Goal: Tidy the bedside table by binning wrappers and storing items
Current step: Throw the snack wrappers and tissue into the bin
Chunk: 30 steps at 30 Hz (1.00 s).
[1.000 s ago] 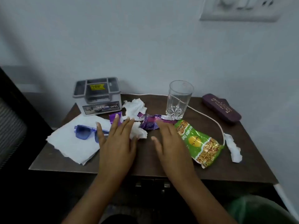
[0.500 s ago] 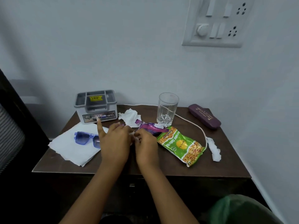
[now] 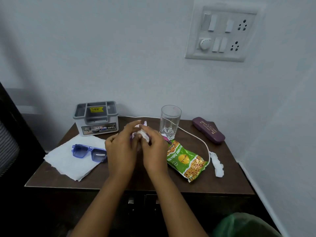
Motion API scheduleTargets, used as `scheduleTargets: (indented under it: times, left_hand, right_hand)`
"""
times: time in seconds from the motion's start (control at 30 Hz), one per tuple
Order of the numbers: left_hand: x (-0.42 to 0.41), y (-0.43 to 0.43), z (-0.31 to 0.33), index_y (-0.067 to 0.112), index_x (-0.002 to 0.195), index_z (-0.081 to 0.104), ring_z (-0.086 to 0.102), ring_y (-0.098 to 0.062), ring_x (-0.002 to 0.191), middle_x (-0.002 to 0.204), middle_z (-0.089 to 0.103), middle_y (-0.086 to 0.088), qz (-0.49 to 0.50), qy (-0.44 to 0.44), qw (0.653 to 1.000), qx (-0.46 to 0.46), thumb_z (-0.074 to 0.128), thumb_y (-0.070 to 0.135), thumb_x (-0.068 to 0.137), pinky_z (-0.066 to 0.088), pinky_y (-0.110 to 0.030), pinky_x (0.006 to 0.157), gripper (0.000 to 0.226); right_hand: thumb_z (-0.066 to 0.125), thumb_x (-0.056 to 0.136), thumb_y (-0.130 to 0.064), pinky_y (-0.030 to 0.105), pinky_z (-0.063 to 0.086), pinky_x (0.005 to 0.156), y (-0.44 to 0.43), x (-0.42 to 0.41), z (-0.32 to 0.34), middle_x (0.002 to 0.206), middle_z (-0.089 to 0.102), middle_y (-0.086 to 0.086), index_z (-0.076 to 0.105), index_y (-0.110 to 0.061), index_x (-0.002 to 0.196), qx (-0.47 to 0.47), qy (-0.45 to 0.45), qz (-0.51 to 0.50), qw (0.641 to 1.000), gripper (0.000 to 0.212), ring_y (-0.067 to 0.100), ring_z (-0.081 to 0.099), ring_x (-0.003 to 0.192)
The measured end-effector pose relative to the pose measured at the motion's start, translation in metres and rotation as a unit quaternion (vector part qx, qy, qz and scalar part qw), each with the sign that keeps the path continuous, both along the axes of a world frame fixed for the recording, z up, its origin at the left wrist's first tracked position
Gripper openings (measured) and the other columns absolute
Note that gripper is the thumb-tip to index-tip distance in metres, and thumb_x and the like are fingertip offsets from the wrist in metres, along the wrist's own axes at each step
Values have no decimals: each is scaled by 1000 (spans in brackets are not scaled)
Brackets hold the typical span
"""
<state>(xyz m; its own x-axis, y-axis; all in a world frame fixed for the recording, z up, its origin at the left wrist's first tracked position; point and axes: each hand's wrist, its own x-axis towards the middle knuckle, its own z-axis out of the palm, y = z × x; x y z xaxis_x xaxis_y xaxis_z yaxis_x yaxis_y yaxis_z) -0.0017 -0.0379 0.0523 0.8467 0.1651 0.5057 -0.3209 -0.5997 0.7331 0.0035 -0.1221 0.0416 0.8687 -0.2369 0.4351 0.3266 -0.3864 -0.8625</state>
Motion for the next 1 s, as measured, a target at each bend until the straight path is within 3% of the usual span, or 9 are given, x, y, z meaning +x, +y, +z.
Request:
scheduleTargets:
  times: [0.13,0.27,0.33,0.5,0.63,0.7,0.83,0.93,1.0]
  left_hand:
    - [-9,-3,-12,37,127,48,57,-6,112,122,61,12,-73,28,991,-106,49,6,90,49,-38,95,48]
    - [-13,-1,-25,33,117,57,60,-1,100,107,61,15,-55,61,991,-105,47,-8,82,52,-33,89,54]
    - [-11,1,-31,25,116,61,60,-5,99,111,63,9,-50,69,994,-75,47,-11,79,51,-29,89,54]
    - [-14,2,-33,19,115,64,52,-3,95,114,62,2,-16,76,997,7,56,-6,83,37,-13,79,41]
    - [-26,-12,-21,20,106,66,56,-13,97,106,64,3,-37,15,998,40,61,4,85,38,-20,79,27]
    - [-42,-39,-8,20,103,67,57,-9,98,104,65,7,-103,-14,994,24,62,8,87,42,-21,83,21]
    - [-91,-117,-2,22,103,67,56,0,100,105,66,12,-306,-7,952,-4,59,17,87,40,-15,91,19]
    - [-128,-171,-15,24,109,66,56,-2,103,110,65,9,-438,60,895,57,54,18,89,40,-15,94,24]
    - [-149,-198,-24,20,121,60,52,-7,113,125,59,3,-514,131,841,104,49,17,94,33,-12,97,29]
  right_hand:
    - [56,83,1,21,51,85,-2,0,-6,104,72,0,71,-15,108,47,42,-29,998,33,10,66,96]
    - [55,82,5,11,48,80,-8,-8,-7,93,69,-12,73,-16,101,84,43,-37,995,34,-8,62,85]
    - [56,82,6,7,46,78,-13,-12,-7,93,68,-13,73,-17,102,97,41,-48,993,35,-14,60,84]
    - [64,82,2,15,51,81,-46,-41,4,98,72,-12,73,-19,99,152,24,-78,985,29,-2,64,93]
    - [66,82,-1,22,53,83,-95,-93,11,98,71,-19,73,-26,97,173,15,-128,977,29,0,65,96]
    - [66,82,-1,25,53,84,-126,-123,5,99,72,-17,72,-28,95,167,17,-173,970,30,3,66,97]
    - [67,83,-2,20,52,85,-186,-193,-22,102,71,-8,71,-22,97,95,27,-261,960,25,3,65,97]
    - [56,83,-36,-1,38,82,-224,-248,-51,101,64,-26,67,-37,98,-49,105,-305,945,19,-7,57,98]
    - [45,79,-47,-4,33,83,-246,-271,-79,101,61,-20,58,-47,102,-102,166,-321,927,26,4,57,99]
